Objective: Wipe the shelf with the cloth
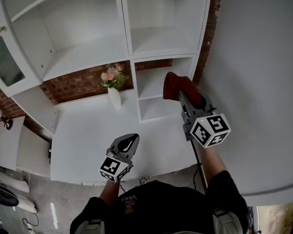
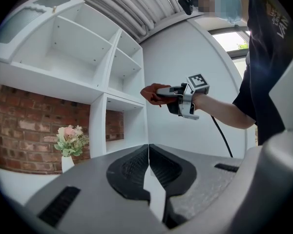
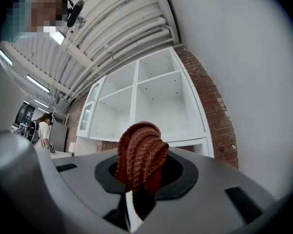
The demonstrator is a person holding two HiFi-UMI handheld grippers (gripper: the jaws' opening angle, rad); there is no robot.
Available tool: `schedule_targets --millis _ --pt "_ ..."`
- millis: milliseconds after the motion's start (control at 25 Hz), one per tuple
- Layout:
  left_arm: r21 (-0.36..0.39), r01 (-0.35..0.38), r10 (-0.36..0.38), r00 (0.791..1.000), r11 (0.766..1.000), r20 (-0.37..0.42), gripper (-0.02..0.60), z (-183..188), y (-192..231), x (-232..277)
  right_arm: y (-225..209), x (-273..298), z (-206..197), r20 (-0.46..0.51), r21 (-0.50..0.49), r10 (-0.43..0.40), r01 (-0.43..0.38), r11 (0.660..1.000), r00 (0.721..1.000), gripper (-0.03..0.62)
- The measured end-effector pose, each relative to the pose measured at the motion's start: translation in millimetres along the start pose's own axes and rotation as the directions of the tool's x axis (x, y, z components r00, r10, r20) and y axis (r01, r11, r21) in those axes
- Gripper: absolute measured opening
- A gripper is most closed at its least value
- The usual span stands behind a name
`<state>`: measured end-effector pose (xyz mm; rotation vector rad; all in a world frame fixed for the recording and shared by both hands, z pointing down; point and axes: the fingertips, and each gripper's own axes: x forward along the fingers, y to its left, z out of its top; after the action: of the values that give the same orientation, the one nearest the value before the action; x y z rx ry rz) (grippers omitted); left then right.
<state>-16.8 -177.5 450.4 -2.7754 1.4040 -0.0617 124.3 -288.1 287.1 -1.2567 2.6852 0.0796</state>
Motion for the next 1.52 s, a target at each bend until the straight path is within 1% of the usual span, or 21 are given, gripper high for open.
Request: schedule_targets --millis 160,280,360,440,520,680,840,920,1040,1200,1320,1440,1520 --pt "-0.013 -0.013 0.013 1.0 1.0 0.006 0.009 -3 24 1 7 52 28 0.014 -0.026 0.064 -0.064 0.998 0.998 0.097" --pt "-0.02 -0.016 0.016 1.0 1.0 0.015 0.009 -5 40 7 6 90 53 0.032 -0.062 0.092 -0.09 0.994 0.995 0.097" --pt "-0.029 -0.016 0.017 1.0 0.999 0.02 0.009 -5 50 10 6 117 67 0.02 -0.06 0.126 -0.125 0.99 0.992 0.097" --pt "-0.039 -0.015 0.016 0.999 0.999 0.027 0.009 -5 58 12 5 146 76 -0.008 -0.059 0.142 -0.142 0.988 0.99 0.097" --pt "-0.046 -0.013 0.015 0.999 0.999 0.037 0.009 -4 65 13 1 173 82 -0.047 -0.074 0.133 -0.136 0.988 0.99 0.097" --pt "-0.051 -0.02 0.022 0.999 0.999 0.045 0.009 -7 78 17 -8 228 80 -0.151 -0.076 0.121 -0.133 0.988 0.981 0.097" --pt "-0.068 -0.031 0.034 0.998 0.997 0.045 0.009 -15 91 22 -14 274 72 -0.244 -0.047 0.138 -0.154 0.987 0.96 0.097" --pt "-0.08 -0.038 0.042 0.998 0.996 0.04 0.009 -20 98 22 -19 293 69 -0.279 -0.059 0.123 -0.145 0.988 0.952 0.097" --pt "-0.095 -0.052 0.055 0.998 0.994 0.037 0.009 -25 111 23 -27 318 63 -0.318 -0.043 0.109 -0.129 0.991 0.942 0.097" --pt "-0.101 -0.06 0.065 0.997 0.993 0.044 0.009 -28 123 24 -37 341 50 -0.385 -0.046 0.097 -0.124 0.991 0.918 0.098" --pt "-0.111 -0.064 0.069 0.997 0.992 0.042 0.009 -31 128 25 -41 353 40 -0.442 -0.04 0.097 -0.127 0.991 0.892 0.098" --pt "-0.124 -0.068 0.074 0.996 0.99 0.043 0.009 -35 130 28 -41 364 30 -0.497 -0.014 0.116 -0.141 0.99 0.86 0.098" --pt "-0.133 -0.072 0.079 0.996 0.989 0.044 0.009 -37 132 30 -39 370 24 -0.534 -0.02 0.125 -0.16 0.987 0.836 0.1"
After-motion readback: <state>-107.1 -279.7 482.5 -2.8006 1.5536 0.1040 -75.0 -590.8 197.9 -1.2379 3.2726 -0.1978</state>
